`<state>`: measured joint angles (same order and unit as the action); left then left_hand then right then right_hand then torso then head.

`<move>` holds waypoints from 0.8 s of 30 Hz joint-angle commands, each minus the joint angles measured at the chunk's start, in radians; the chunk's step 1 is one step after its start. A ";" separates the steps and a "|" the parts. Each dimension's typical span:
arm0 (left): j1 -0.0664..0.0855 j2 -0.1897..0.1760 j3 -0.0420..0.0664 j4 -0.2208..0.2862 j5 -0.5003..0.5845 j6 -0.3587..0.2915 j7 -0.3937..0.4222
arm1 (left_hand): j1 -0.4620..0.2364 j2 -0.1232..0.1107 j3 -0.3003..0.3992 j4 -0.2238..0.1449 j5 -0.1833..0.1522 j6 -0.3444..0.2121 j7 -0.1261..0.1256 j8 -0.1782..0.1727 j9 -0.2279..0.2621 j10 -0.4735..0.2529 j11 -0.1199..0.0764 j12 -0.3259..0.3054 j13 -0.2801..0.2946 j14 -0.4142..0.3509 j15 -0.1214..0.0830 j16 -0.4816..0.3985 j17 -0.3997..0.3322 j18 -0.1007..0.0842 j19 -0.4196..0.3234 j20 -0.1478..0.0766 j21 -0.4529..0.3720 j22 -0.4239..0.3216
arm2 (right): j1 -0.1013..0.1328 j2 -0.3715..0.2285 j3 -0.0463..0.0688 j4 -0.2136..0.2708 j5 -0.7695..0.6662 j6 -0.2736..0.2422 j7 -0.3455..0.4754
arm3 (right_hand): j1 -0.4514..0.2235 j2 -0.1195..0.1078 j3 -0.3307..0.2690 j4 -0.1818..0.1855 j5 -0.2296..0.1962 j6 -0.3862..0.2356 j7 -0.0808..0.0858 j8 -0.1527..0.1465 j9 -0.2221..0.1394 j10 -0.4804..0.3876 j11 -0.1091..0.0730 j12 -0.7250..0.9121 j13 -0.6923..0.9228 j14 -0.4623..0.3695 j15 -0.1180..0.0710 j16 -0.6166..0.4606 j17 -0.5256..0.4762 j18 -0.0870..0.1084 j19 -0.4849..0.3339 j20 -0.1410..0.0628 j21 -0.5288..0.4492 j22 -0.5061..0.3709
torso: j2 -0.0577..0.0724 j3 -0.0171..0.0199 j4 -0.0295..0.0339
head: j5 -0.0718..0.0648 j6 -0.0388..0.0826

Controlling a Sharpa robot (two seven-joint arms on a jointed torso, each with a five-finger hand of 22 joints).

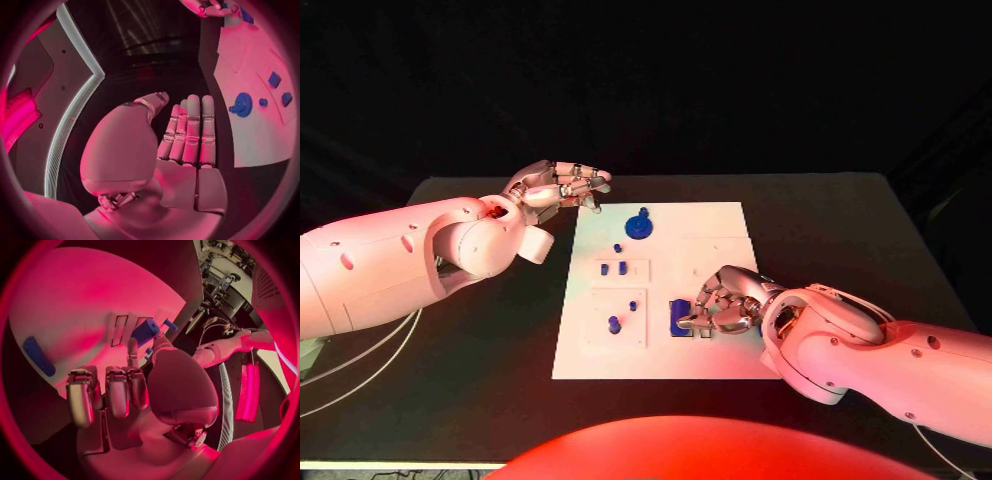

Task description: Assemble the parts on the task board

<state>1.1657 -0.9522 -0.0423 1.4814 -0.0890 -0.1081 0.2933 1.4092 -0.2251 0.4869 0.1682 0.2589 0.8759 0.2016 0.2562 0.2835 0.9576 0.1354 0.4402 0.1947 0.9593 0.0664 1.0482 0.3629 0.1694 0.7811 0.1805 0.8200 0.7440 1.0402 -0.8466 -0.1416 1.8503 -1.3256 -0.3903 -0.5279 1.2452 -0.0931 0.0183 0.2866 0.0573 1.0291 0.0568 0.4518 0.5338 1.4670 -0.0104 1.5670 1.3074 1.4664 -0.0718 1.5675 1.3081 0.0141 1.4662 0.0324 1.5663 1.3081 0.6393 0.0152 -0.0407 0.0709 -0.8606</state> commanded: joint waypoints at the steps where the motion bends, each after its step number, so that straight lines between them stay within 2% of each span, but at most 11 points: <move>1: 0.001 0.000 0.001 0.002 0.005 0.016 0.005 | 0.000 0.010 -0.002 0.007 0.003 -0.009 0.000 0.004 -0.001 -0.008 0.001 0.004 -0.001 0.002 0.005 -0.006 0.001 0.012 0.008 0.000 -0.005 -0.002 | -0.003 -0.005 -0.002 -0.005 -0.046 0.004 -0.022 | 0.024 -0.004 0.015 -0.002 0.004 -0.001 -0.004 -0.003 -0.003 0.104 -0.010 0.004 0.263 0.102 -0.010 -0.001 0.254 -0.014 0.105 -0.007 0.004 0.263 | -0.001 -0.0004 0.0000 | 0.000 0.000; 13: 0.000 -0.002 0.001 0.002 0.005 0.020 0.001 | 0.000 0.010 -0.002 0.007 0.003 -0.009 0.000 0.004 -0.001 -0.008 0.001 0.004 -0.001 0.002 0.005 -0.006 0.001 0.012 0.008 0.000 -0.005 -0.002 | -0.007 -0.016 -0.002 0.008 -0.038 0.013 0.003 | 0.051 -0.038 0.031 0.001 0.004 0.003 -0.003 -0.007 -0.009 0.104 -0.009 0.004 0.263 0.102 -0.010 -0.001 0.253 -0.014 0.105 -0.008 0.004 0.263 | 0.000 0.0003 -0.0001 | 0.003 -0.002; 24: 0.000 -0.001 0.000 0.001 0.005 0.018 0.003 | 0.000 0.010 -0.002 0.007 0.003 -0.009 0.000 0.004 -0.001 -0.008 0.001 0.004 -0.001 0.002 0.005 -0.006 0.001 0.012 0.008 0.000 -0.005 -0.002 | -0.007 -0.021 -0.002 0.010 -0.043 -0.008 0.009 | 0.038 -0.047 0.031 0.006 0.004 0.006 -0.001 -0.008 -0.011 0.104 -0.008 0.004 0.263 0.102 -0.009 -0.002 0.252 -0.014 0.105 -0.007 0.004 0.263 | -0.001 0.0004 -0.0010 | 0.002 -0.003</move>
<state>1.1657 -0.9549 -0.0423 1.4808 -0.0890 -0.1056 0.2905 1.4092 -0.2251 0.4872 0.1684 0.2589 0.8759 0.2016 0.2574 0.2829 0.9562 0.1339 0.4408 0.1948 0.9593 0.0664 1.0482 0.3629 0.1694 0.7811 0.1805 0.8200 0.7431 1.0338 -0.8656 -0.1430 1.8573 -1.3535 -0.3914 -0.5321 1.2859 -0.1360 0.0516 0.2868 0.0582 1.0291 0.0568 0.4479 0.5245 1.4633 -0.0141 1.5670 1.3074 1.4628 -0.0754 1.5675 1.3078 0.0141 1.4662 0.0325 1.5663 1.3078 0.6390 0.0154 -0.0412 0.0749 -0.8638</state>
